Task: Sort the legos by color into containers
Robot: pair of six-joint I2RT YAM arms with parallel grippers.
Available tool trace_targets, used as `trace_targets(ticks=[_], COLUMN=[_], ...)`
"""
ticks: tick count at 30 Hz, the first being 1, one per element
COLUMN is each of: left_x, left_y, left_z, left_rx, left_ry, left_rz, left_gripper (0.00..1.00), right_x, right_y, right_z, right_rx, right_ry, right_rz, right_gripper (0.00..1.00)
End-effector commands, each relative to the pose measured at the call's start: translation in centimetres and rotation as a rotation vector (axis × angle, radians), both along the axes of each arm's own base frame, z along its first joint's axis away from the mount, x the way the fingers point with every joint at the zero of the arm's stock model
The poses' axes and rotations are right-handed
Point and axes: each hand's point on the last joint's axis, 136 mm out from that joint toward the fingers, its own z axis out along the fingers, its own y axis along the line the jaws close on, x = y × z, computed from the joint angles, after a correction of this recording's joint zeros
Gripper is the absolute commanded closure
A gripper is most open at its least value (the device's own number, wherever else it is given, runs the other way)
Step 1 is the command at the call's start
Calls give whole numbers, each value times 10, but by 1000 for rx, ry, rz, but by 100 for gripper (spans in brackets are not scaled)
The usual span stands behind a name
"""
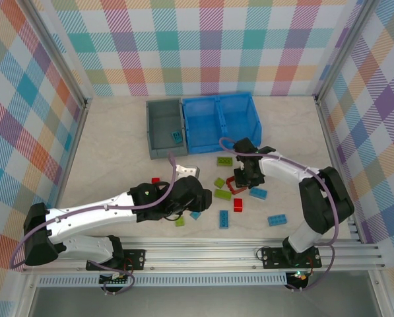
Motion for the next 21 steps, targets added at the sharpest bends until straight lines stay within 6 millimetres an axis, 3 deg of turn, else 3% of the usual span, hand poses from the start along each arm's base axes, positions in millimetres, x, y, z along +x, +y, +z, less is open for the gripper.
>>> trace_targets(ticks=[1,9,13,16,21], left_x=[1,-1,-1,1,4], left_y=[-4,-15,-16,-16,-17], left_z=[14,15,15,18,33], left_rx=[-46,-78,-81,-80,-93], left_ry=[-32,-27,-28,-33,-58], left_rz=[16,-9,-10,-4,2], left_gripper=[35,35,35,35,35], right_x=[1,1,4,5,8], right_y=[2,2,4,6,-3], right_z=[-4,-12,-5,14,69], right_rx=[14,4,20,48,46], right_ry=[8,37,12,-25,-107], right_rz=[6,-4,-2,-2,-41], right_gripper=[70,73,83,90,92])
